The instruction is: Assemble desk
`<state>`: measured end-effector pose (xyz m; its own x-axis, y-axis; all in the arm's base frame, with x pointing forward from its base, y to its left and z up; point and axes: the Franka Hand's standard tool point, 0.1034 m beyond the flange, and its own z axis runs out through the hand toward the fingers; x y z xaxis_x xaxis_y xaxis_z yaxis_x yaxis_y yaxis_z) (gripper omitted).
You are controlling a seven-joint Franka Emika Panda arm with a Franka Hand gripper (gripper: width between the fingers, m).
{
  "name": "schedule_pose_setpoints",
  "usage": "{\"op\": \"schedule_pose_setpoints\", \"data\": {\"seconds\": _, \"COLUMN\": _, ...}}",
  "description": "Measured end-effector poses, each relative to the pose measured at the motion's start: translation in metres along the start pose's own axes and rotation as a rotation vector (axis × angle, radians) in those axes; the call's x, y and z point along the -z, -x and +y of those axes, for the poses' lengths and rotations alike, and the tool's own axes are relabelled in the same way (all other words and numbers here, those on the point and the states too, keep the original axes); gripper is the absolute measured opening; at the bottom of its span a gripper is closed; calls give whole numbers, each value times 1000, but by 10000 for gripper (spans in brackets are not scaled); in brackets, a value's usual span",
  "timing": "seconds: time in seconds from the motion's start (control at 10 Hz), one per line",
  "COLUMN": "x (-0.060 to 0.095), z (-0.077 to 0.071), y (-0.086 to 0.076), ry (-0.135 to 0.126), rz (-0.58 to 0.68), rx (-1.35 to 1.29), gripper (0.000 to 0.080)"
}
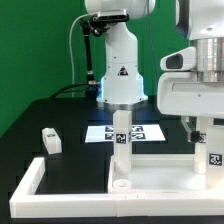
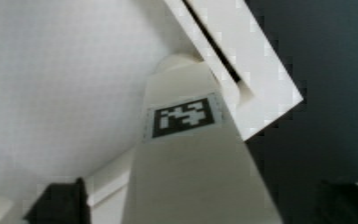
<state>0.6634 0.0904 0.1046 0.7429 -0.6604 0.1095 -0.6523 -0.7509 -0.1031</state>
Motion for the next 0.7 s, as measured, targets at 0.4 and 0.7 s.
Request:
{"op": "schedule_pose_setpoints", "data": {"seconds": 0.4, "x": 0, "z": 0, "y": 0, "ry": 1, "rz": -2, "rx": -216, "gripper": 288}}
{"op": "schedule_pose_setpoints", "data": {"seconds": 0.7, "x": -1, "z": 1, "y": -1, "ry": 28, "rz": -26, "rx": -535, "gripper": 288}}
